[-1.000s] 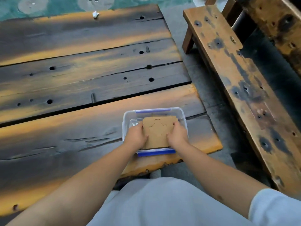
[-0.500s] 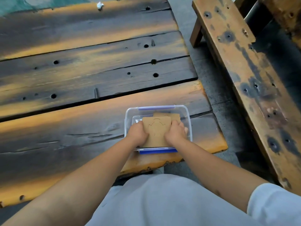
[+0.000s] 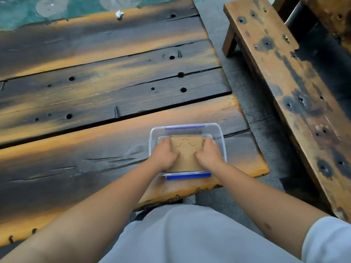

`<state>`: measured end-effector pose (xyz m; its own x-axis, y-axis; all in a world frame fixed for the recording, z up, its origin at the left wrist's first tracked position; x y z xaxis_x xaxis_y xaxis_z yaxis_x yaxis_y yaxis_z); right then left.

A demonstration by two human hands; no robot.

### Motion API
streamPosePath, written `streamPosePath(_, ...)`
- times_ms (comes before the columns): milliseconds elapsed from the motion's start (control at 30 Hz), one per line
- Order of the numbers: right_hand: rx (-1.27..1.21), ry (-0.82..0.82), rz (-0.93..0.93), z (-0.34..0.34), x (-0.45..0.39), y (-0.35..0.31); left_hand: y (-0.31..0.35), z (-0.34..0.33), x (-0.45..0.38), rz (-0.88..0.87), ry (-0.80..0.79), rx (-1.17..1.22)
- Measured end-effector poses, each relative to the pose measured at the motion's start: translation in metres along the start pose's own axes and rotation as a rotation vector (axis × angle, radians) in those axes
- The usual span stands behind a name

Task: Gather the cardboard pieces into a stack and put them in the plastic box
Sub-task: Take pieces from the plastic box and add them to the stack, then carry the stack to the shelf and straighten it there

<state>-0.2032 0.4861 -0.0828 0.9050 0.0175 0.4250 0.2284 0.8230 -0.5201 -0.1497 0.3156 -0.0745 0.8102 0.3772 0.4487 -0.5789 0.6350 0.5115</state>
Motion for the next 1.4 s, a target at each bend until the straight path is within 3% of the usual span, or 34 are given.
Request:
streamPosePath(167, 0.144, 0.054, 0.228, 0.012, 0.024, -0.018, 0.019, 0.021, 0.017, -0.223, 0.059, -0.068)
streamPosePath(367, 0.144, 0.17, 0.293, 0.029, 0.055, -0.021, 0.029, 0.041, 0.03, -0.399, 0.083, -0.193)
streamPosePath(467, 0.215, 0.245, 0.317, 0.037, 0.071, -0.021, 0.04, 0.05, 0.037, -0.555, 0.113, -0.366)
streamPosePath(600, 0.242, 0.359, 0.203, 0.045, 0.105, -0.008, 0.061, 0.056, 0.057, -0.792, 0.162, -0.577)
streamPosePath(900, 0.307, 0.59, -0.096, 0.07, 0.207, 0.04, 0.112, 0.038, 0.124, -1.23, 0.135, -0.601)
streamPosePath(1400, 0.242, 0.734, -0.604, 0.086, 0.382, 0.184, 0.174, -0.087, 0.299, -1.696, -0.109, -0.674)
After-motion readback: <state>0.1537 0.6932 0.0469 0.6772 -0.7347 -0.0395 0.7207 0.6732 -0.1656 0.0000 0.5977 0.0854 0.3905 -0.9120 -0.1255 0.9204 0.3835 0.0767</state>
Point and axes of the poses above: each hand's wrist, its own x-axis away from the middle knuckle, its own z-axis out of the back of the hand, y = z × x, the point moved 8 cm from there along -x, towards the middle knuckle, and after that the axes turned 11 degrees about y, right-handed, at the moved point
